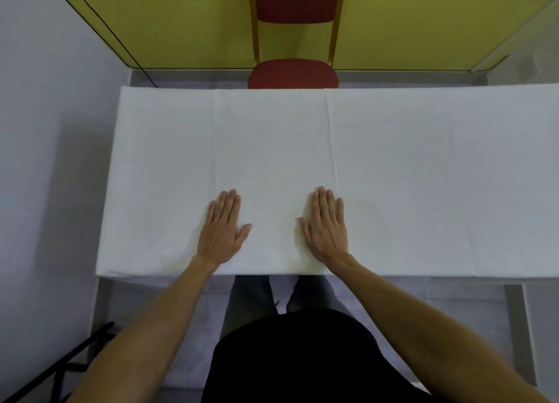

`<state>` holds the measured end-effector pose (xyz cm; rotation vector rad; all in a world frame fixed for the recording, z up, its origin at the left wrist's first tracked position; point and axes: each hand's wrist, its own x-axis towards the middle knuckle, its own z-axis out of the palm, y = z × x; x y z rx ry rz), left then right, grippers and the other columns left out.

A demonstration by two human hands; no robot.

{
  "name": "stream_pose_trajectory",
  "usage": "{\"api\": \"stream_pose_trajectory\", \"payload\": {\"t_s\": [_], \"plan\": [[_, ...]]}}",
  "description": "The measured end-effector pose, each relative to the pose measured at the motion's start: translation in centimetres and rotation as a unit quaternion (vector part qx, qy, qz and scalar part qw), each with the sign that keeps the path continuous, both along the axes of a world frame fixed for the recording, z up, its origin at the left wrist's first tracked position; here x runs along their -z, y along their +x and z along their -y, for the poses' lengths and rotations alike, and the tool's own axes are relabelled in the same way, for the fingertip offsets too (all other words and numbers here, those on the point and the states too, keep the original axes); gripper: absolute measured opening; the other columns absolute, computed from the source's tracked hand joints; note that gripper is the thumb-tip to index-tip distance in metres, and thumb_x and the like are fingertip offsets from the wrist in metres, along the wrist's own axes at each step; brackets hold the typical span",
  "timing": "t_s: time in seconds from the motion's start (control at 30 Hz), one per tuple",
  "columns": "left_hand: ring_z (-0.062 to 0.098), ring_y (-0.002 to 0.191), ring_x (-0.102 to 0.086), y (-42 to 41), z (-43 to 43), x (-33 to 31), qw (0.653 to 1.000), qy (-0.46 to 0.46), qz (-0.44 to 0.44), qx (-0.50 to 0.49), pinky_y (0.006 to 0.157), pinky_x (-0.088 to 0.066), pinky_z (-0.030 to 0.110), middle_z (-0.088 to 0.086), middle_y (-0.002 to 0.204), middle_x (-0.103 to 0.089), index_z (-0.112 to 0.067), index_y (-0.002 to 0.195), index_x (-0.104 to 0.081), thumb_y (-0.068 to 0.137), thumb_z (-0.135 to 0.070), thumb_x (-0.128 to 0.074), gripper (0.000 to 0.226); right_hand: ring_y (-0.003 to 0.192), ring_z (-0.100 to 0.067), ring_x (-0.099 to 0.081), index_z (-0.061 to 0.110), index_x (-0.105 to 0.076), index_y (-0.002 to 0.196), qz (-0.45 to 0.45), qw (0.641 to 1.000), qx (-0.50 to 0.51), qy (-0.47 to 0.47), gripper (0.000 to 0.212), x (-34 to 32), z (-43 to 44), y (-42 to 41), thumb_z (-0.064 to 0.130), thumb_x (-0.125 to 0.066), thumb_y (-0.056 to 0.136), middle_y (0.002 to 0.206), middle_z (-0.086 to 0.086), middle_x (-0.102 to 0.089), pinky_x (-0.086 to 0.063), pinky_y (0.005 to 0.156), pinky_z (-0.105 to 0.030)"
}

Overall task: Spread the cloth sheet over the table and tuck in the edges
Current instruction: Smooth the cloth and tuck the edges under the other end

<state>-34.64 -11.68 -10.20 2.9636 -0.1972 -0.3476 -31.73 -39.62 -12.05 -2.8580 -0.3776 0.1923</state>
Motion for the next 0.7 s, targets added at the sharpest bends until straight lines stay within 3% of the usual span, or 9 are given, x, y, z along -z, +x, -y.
{"api": "stream_pose_trajectory", "payload": {"t_s": [0.13,0.3,0.37,0.53,0.7], "plan": [[0.029,0.152,-0.004,0.2,-4.9,-0.1,0.998,0.001,-0.007,-0.066,0.123,-0.010,0.049,0.016,0.163,-0.010,0.001,0.154,-0.016,0.099,-0.050,-0.030,0.076,0.153,-0.035,-0.011,-0.003,-0.020,0.155,-0.001,0.999,-0.028,0.028,0.064,-0.5,-6.8,-0.4,0.037,-0.026,0.106,0.164,-0.020,-0.015,-0.006,0.125,-0.052],[0.031,0.151,-0.009,0.6,-5.0,-0.1,0.999,-0.046,0.008,0.023,0.121,-0.018,0.050,0.020,0.162,-0.014,0.002,0.152,-0.023,0.101,-0.029,-0.040,0.062,0.151,-0.038,-0.018,-0.006,-0.027,0.152,-0.032,0.997,-0.024,0.060,0.058,-0.9,-17.6,-1.2,0.029,-0.024,0.106,0.161,-0.023,-0.022,-0.014,0.122,-0.055],[0.031,0.151,-0.010,0.7,-5.3,-0.1,0.998,-0.069,0.011,0.008,0.120,-0.019,0.050,0.019,0.161,-0.015,0.002,0.152,-0.024,0.101,-0.023,-0.041,0.059,0.152,-0.037,-0.014,-0.005,-0.023,0.153,-0.028,0.998,0.011,0.051,0.059,-0.4,-20.2,-1.1,0.029,-0.024,0.106,0.162,-0.024,-0.018,-0.015,0.122,-0.057],[0.026,0.152,-0.006,-0.1,-12.4,0.1,0.998,-0.056,-0.001,0.036,0.122,-0.012,0.047,0.012,0.164,-0.013,-0.002,0.154,-0.021,0.100,-0.042,-0.039,0.070,0.154,-0.031,-0.005,-0.001,-0.015,0.156,0.003,1.000,0.023,0.004,0.070,0.3,-20.3,-1.4,0.042,-0.033,0.105,0.166,-0.017,-0.010,-0.009,0.124,-0.053],[0.028,0.152,-0.004,-0.8,-22.8,0.0,0.998,0.008,0.004,0.066,0.121,-0.016,0.050,0.013,0.164,-0.008,-0.001,0.154,-0.016,0.101,-0.051,-0.031,0.075,0.155,-0.030,0.002,0.002,-0.007,0.158,-0.009,0.999,0.032,-0.027,0.079,0.3,-20.9,-1.4,0.053,-0.030,0.103,0.167,-0.013,-0.001,-0.001,0.125,-0.049]]}}
